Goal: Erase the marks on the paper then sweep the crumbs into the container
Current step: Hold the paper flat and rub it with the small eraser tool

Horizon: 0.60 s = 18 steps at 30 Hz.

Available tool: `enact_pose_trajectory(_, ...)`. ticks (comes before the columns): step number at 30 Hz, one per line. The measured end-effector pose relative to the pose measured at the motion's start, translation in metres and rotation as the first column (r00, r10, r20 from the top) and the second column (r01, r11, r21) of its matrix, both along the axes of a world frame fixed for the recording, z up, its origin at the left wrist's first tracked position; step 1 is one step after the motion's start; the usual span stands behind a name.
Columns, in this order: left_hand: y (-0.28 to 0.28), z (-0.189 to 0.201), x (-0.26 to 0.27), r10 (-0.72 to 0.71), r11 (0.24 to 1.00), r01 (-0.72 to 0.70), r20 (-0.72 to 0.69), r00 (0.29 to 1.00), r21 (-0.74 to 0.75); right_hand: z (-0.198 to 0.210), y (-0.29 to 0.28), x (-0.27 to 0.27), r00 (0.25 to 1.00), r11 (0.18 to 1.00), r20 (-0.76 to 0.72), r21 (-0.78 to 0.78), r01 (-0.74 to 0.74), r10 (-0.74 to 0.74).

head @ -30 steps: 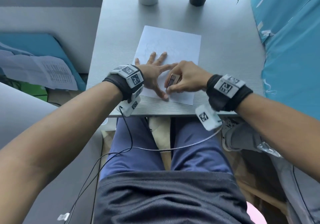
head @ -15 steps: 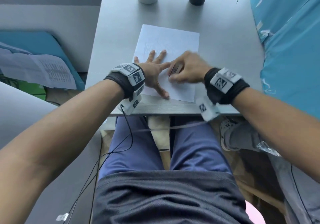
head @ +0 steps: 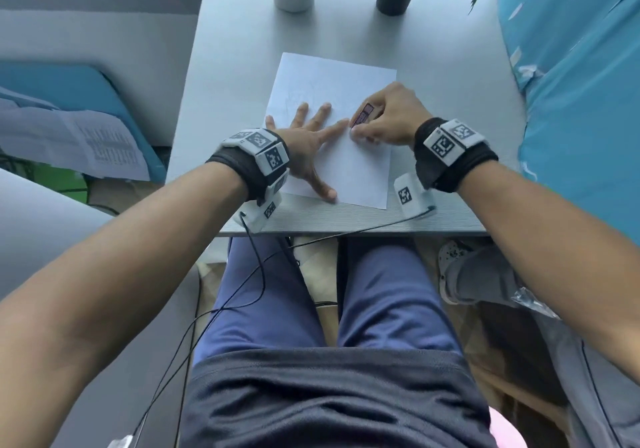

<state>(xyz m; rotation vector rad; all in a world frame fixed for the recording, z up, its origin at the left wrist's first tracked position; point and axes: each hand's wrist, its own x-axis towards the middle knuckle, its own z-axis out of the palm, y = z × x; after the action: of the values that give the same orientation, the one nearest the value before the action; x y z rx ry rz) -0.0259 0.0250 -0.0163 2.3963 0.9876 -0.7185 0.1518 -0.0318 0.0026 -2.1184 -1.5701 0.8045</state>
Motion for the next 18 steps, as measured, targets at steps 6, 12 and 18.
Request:
enact_pose_trajectory(6,0.001,0.001,0.001,-0.010,1.000,0.010,-0.008,1.000,0.001,-0.003,-0.001,-0.002,0.998,0.999,-0.037,-0.002,-0.043,0.043)
enact_pose_trajectory(12,0.000,0.003,0.001,-0.004,1.000,0.004,-0.014,1.000,-0.014,-0.007,-0.017,-0.023,0.977,0.978,-0.073,-0.041,-0.202,0.199)
enact_pose_trajectory(18,-0.001,0.001,0.002,0.022,1.000,-0.022,0.005,1.000,-0.013,-0.007,-0.006,-0.013,0.995,0.995,-0.006,0.007,-0.099,0.099)
